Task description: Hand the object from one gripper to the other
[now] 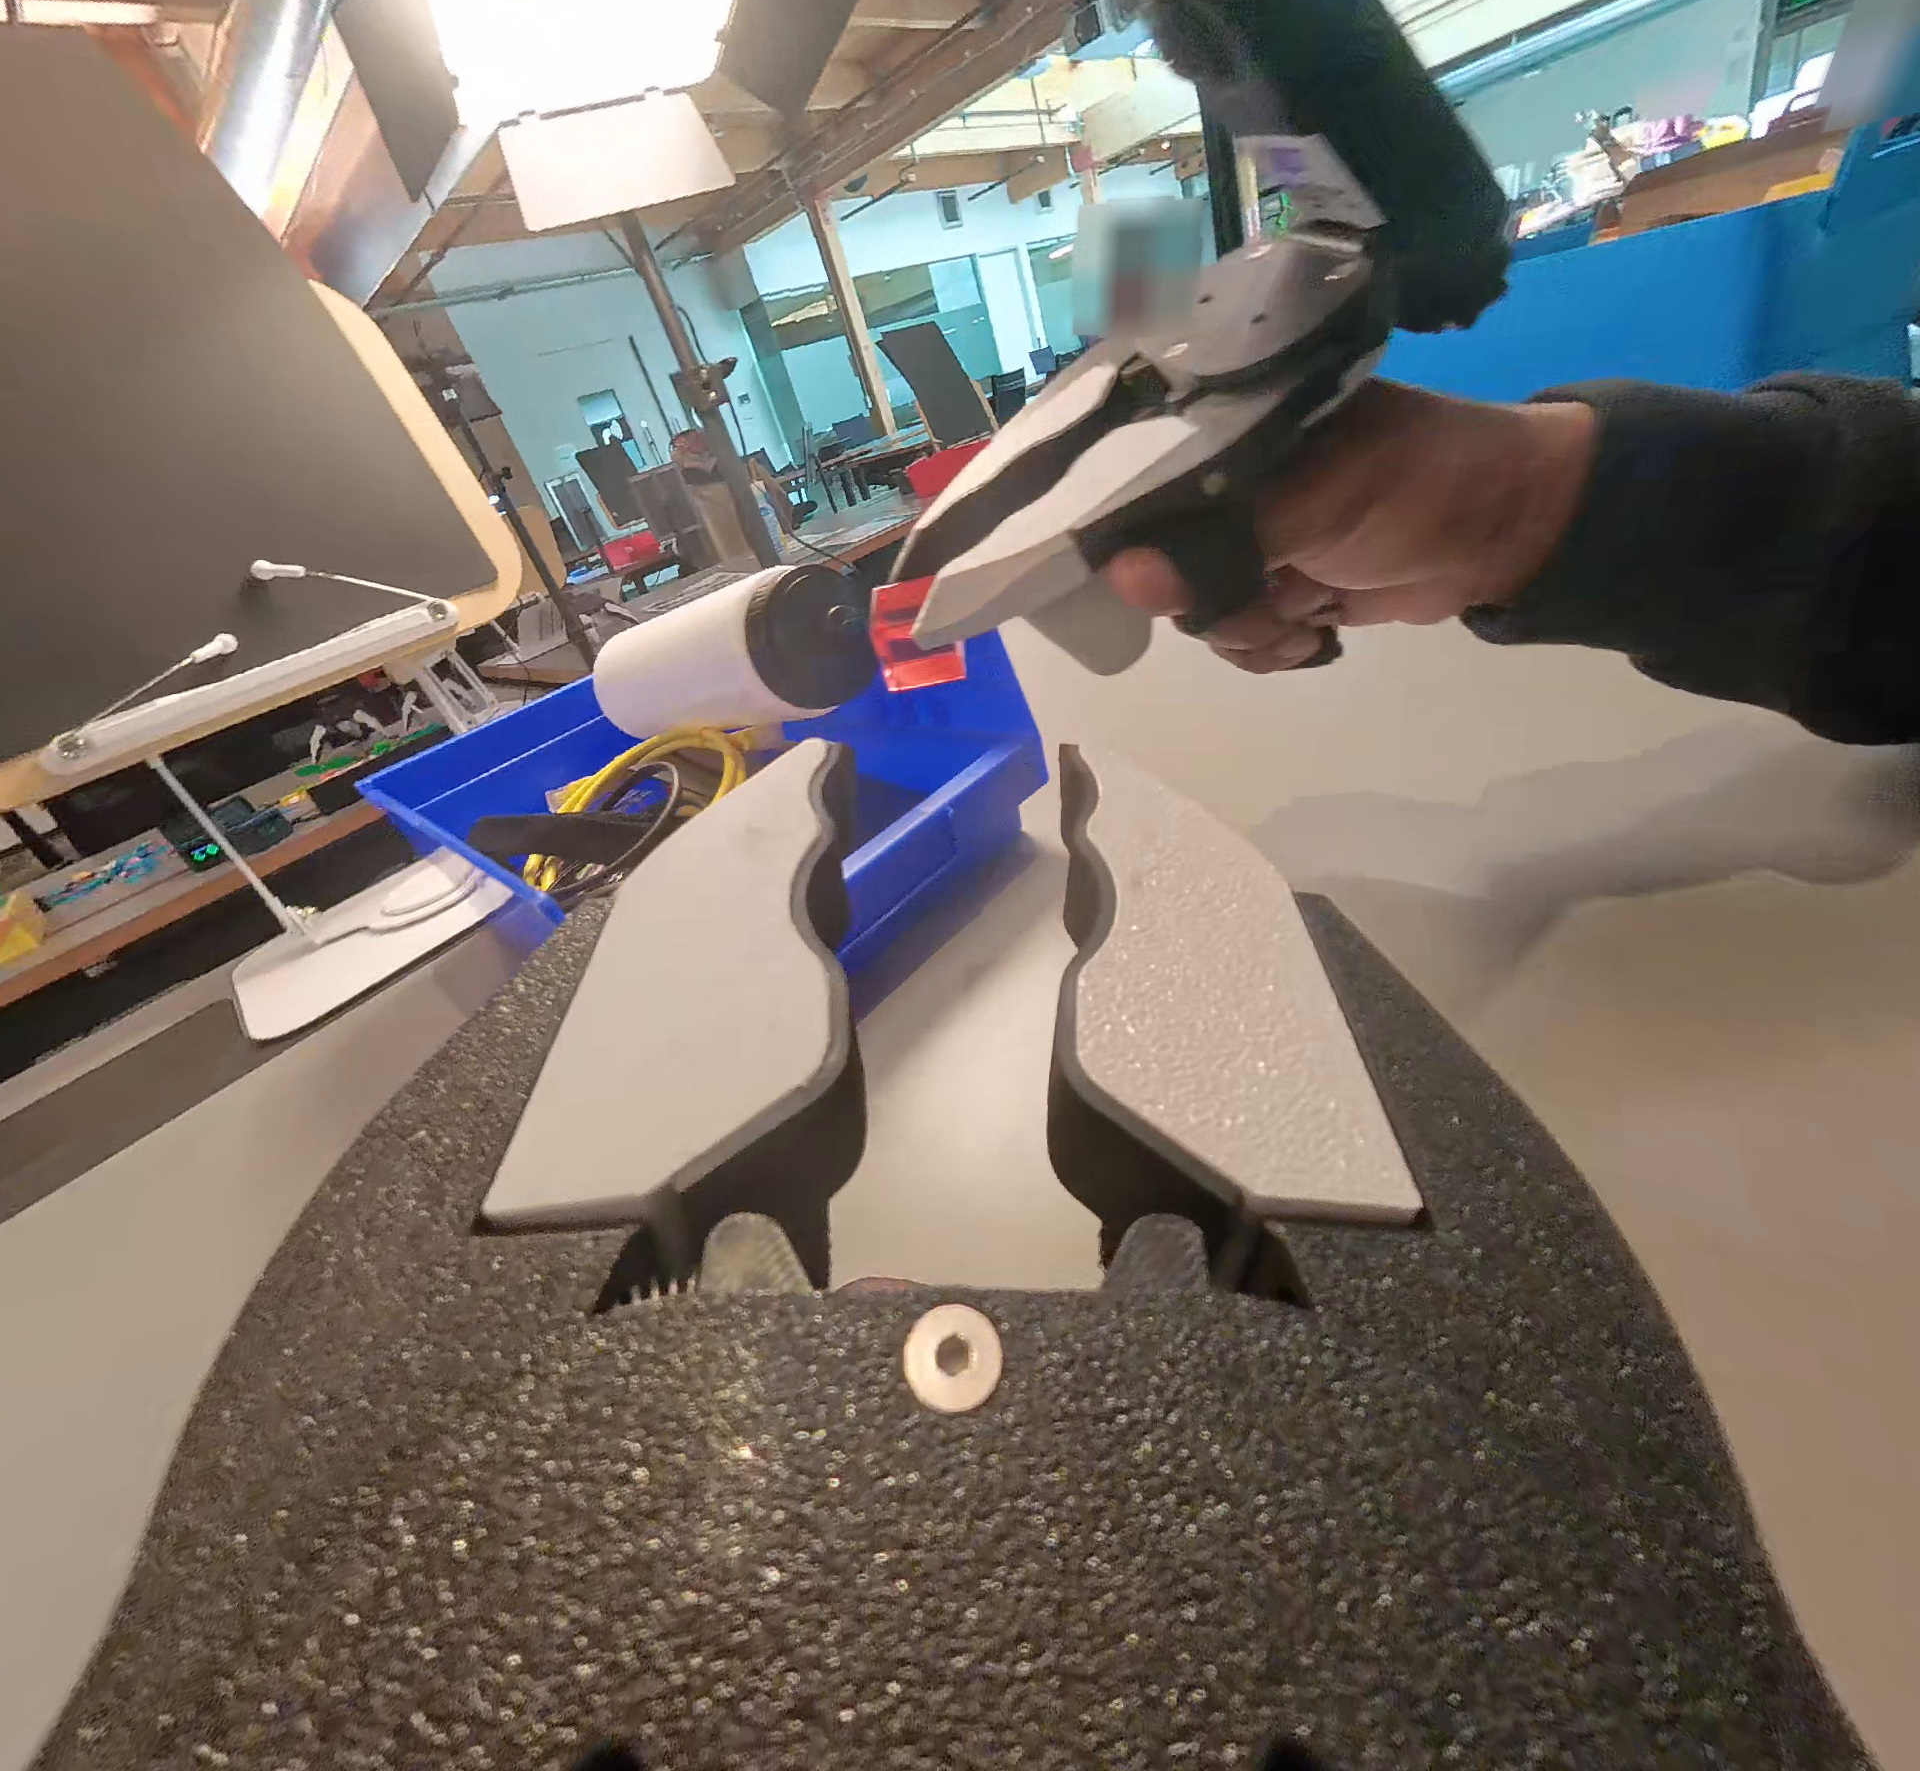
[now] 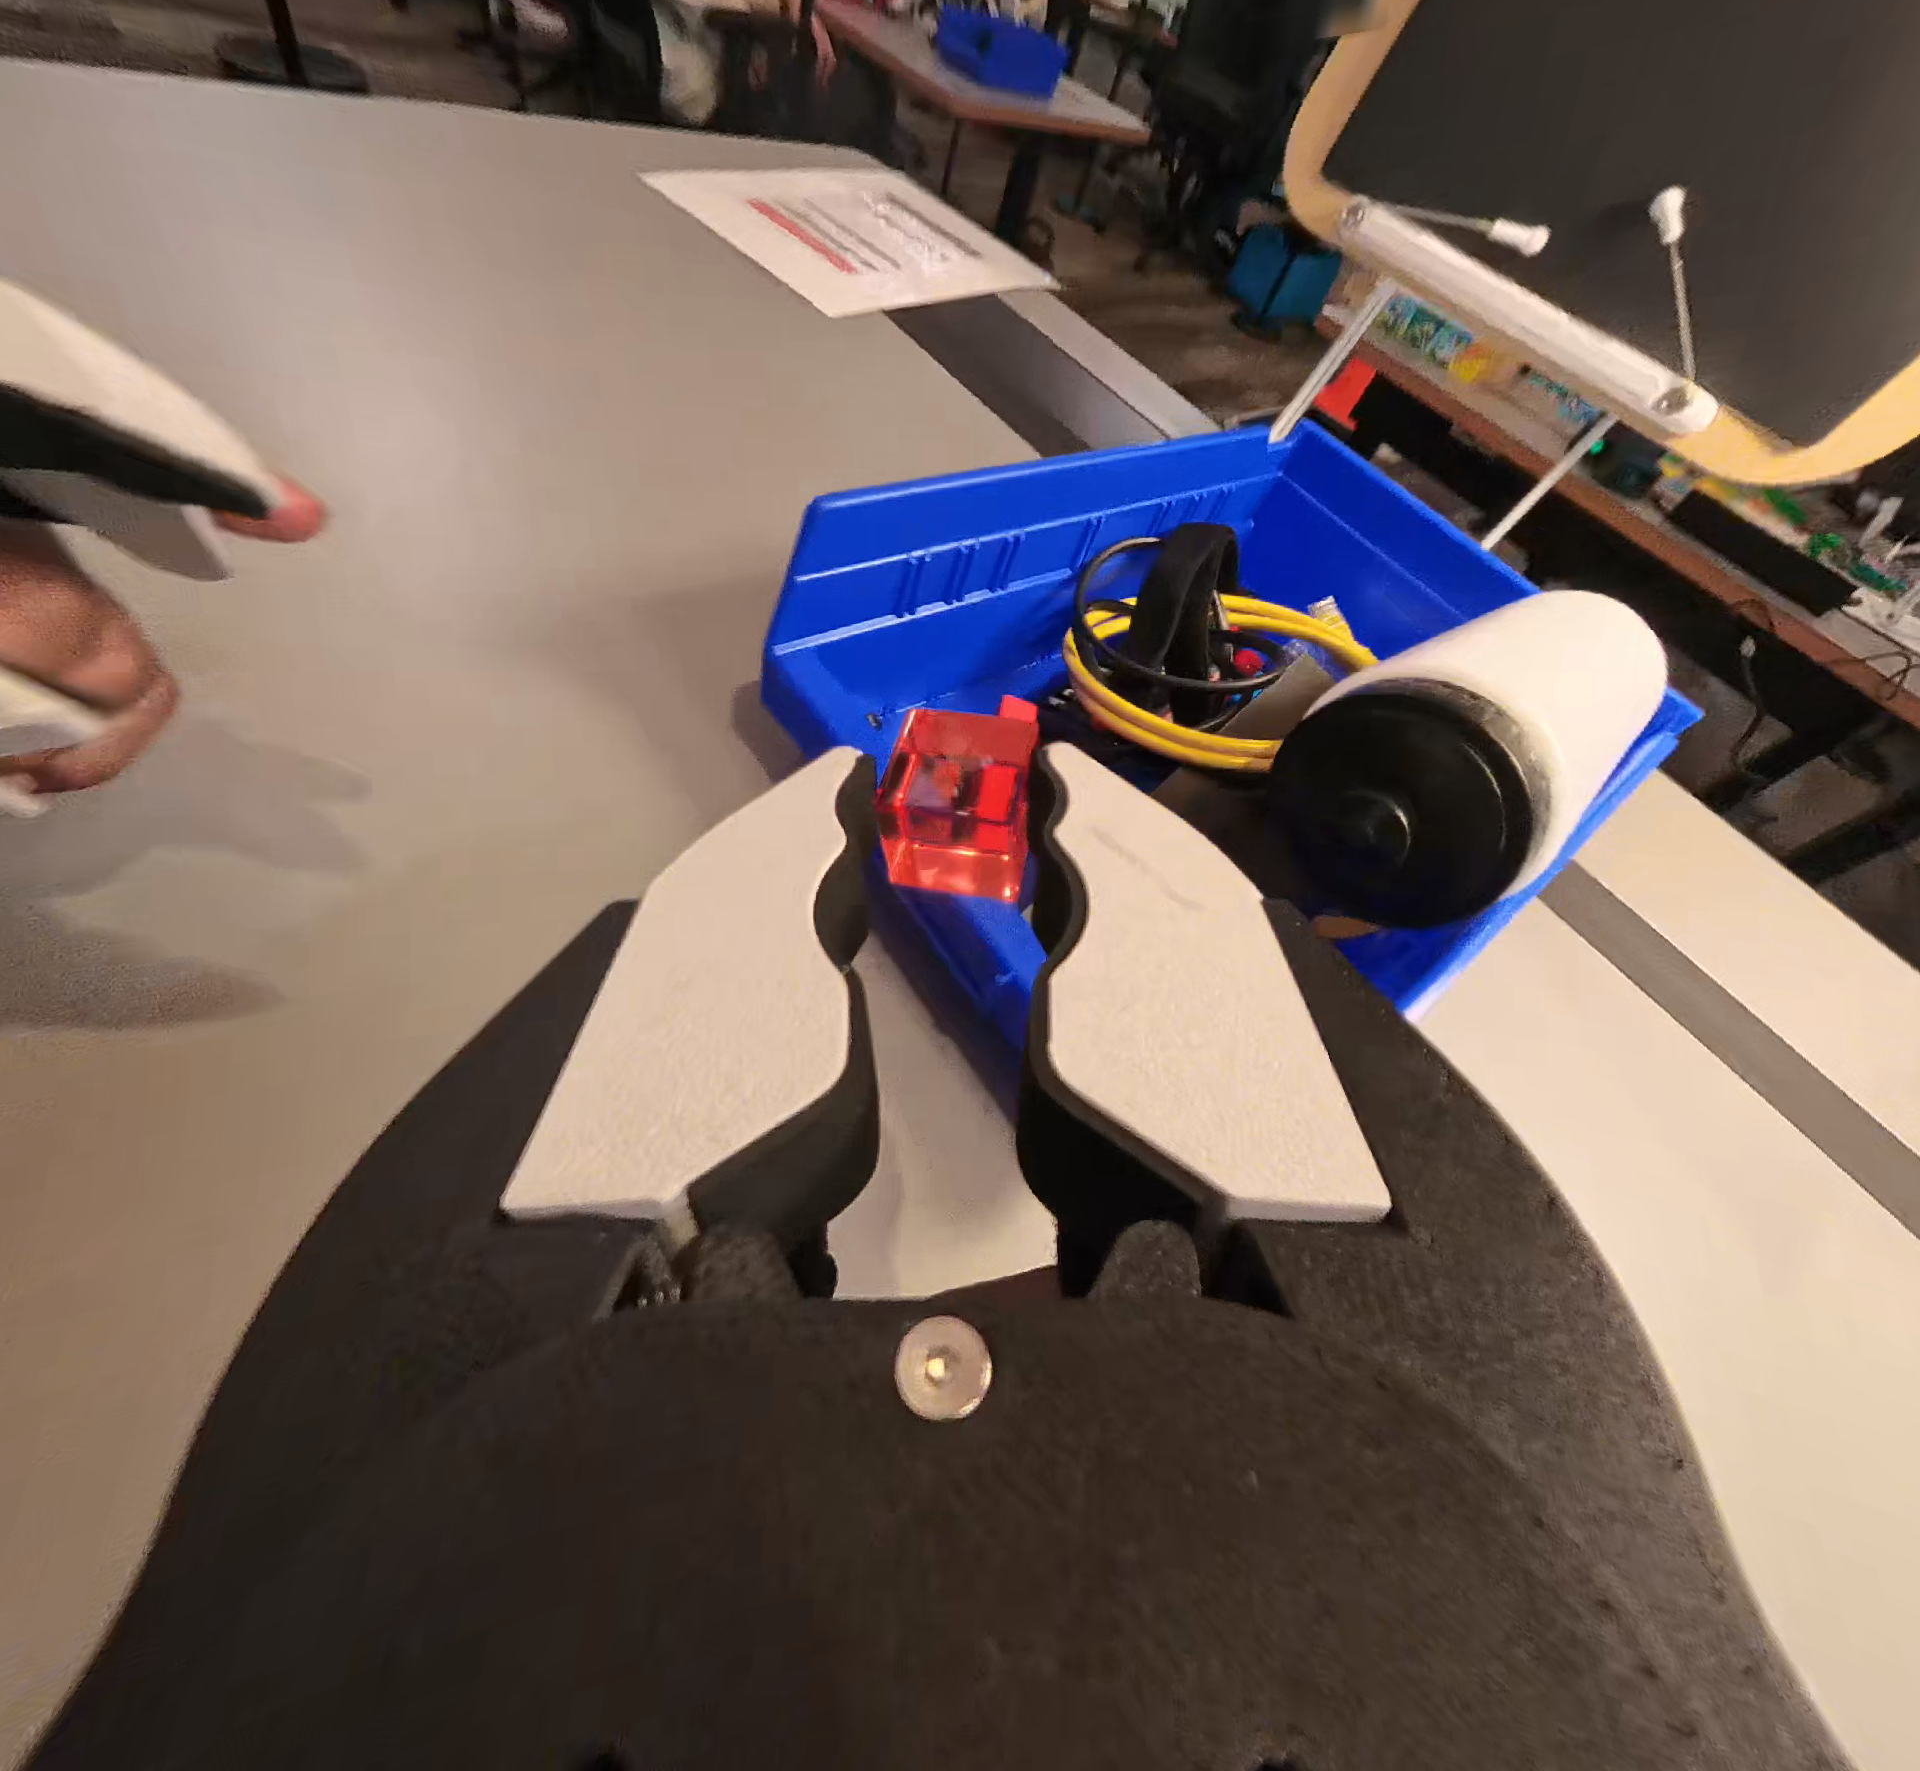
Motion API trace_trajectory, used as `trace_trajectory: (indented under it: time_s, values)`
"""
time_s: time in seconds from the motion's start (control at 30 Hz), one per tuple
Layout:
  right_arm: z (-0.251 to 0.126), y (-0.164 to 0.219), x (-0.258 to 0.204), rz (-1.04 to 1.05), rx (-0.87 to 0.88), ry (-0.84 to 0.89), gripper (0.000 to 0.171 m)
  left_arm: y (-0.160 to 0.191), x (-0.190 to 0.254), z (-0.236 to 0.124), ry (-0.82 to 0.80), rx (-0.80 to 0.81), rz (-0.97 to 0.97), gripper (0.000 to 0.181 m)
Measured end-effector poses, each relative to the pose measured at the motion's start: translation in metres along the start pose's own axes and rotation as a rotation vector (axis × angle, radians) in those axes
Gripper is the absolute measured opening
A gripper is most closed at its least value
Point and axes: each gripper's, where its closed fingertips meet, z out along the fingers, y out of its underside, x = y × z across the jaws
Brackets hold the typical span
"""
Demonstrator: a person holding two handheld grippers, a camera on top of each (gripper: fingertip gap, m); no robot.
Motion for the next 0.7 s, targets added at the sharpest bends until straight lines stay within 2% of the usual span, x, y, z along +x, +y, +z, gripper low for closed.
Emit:
trace_trajectory:
  time_s: [0.17,0.3,0.53,0.7]
  values:
    - [0.048,0.014,0.013,-0.032,-0.167,0.015,0.028,0.005,-0.013,-0.007,-0.029,-0.015,-0.021,0.039]
    - [0.071,0.034,0.011,-0.083,-0.288,0.03,0.028,0.01,-0.024,-0.016,-0.049,-0.021,-0.07,0.038]
    - [0.085,0.064,0.015,-0.109,-0.396,0.037,0.028,0.026,-0.033,-0.027,-0.068,-0.058,-0.132,0.039]
    - [0.083,0.067,0.018,-0.088,-0.382,-0.007,0.028,0.033,-0.042,-0.031,-0.085,-0.077,-0.175,0.039]
